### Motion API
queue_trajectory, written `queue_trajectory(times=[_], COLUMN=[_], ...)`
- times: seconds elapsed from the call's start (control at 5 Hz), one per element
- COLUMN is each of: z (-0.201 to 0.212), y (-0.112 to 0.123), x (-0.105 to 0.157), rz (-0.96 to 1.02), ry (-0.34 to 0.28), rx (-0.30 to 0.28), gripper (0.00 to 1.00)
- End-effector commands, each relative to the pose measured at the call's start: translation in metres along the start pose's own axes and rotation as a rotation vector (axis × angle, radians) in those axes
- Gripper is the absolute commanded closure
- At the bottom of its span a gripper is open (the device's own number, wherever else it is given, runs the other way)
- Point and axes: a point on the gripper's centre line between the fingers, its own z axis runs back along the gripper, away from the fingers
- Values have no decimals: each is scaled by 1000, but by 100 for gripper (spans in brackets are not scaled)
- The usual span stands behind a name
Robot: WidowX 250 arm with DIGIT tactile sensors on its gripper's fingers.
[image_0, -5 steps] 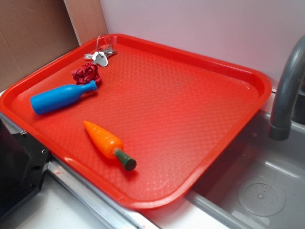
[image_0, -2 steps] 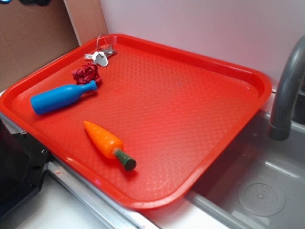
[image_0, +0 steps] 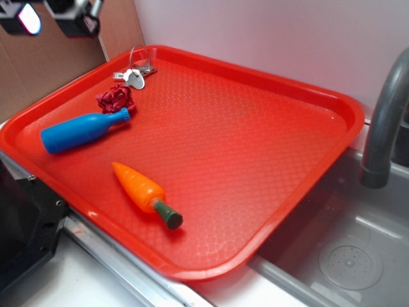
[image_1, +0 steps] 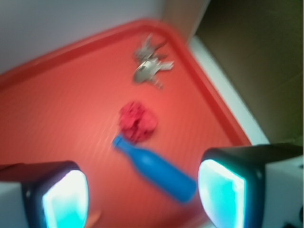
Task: Grab the silver keys.
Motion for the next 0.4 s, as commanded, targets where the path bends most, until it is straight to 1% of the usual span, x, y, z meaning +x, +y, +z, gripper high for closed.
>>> queue_trajectory(times=[0.0, 0.2], z=[-48, -75], y=[18, 19], x=[51, 64], rz=[113, 135], ry=[-135, -164], rx=[90, 119], gripper=[0, 0])
